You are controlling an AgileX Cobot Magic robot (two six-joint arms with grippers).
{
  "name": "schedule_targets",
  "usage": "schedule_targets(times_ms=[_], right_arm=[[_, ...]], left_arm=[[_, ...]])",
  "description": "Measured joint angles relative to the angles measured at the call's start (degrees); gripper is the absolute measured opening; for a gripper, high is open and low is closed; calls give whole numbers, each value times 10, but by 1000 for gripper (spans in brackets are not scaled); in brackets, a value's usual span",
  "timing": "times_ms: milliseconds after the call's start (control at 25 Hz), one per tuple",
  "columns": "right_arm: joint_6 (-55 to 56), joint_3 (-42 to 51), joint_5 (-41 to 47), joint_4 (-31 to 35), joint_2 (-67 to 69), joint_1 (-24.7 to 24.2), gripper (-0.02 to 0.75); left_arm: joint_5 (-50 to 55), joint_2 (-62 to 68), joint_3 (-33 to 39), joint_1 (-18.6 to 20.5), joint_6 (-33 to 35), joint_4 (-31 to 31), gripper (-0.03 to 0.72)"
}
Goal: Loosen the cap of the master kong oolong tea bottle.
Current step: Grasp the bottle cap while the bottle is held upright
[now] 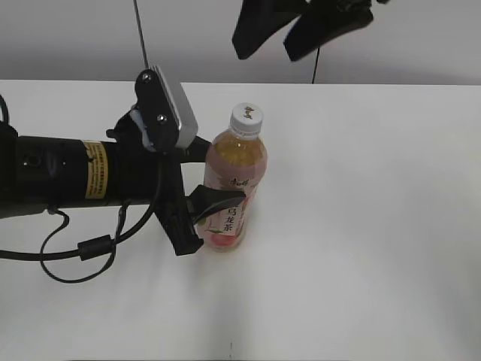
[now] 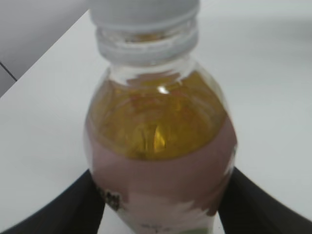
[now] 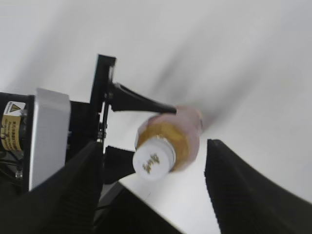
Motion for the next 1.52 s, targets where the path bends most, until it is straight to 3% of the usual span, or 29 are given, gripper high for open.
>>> schedule_targets(times_ms=[200, 480, 880, 1520], right_arm=[[169, 0, 33, 23, 13, 0, 494], [258, 0, 37, 53, 38, 3, 494], [291, 0, 37, 3, 62, 16, 494], [293, 0, 37, 4, 65, 18, 468]], left_arm=[[-4, 0, 0, 0, 0, 1, 421], [-4, 0, 0, 0, 0, 5, 421], [-4, 0, 0, 0, 0, 12, 421], [-4, 0, 0, 0, 0, 12, 421]])
